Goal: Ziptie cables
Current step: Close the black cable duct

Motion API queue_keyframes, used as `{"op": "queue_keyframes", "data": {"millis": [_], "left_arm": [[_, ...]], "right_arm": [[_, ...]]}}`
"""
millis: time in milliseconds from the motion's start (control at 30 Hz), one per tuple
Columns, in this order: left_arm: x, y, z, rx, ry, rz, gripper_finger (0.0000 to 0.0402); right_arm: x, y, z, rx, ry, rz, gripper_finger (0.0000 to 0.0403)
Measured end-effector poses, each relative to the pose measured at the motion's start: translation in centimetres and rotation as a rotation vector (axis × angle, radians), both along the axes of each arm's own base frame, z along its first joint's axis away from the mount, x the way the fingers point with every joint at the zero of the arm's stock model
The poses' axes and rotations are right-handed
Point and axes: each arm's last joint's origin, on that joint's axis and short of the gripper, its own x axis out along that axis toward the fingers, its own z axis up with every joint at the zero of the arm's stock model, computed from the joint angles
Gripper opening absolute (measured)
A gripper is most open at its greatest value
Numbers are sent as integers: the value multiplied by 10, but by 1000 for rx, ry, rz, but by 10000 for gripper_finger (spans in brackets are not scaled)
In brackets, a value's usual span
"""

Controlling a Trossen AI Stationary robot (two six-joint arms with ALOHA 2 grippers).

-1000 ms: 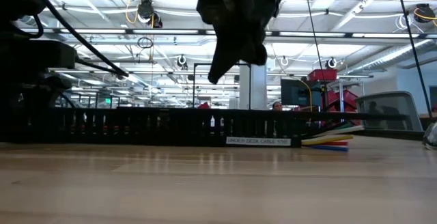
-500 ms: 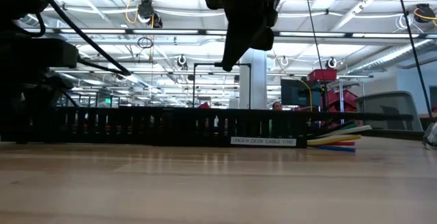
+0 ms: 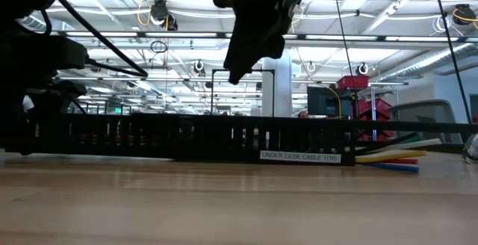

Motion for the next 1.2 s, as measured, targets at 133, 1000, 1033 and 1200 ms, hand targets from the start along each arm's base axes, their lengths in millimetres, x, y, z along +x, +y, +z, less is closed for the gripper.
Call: {"op": "queue_keyframes", "data": {"millis": [133,1000,1033,1200], "left_arm": [[0,0,0,1,0,1,235],[1,1,-1,-12,-39,109,235],[1,1,-1,-8,-37,98,235],[0,-1,-2,-13,-6,4,235]], "right_arm": [[1,0,-5,-16,19,14,239],[-6,14,-21,-56,124,-141,0],[-6,12,-22,-59,127,-149,0],[-5,11,-22,-66,121,-150,0]]}}
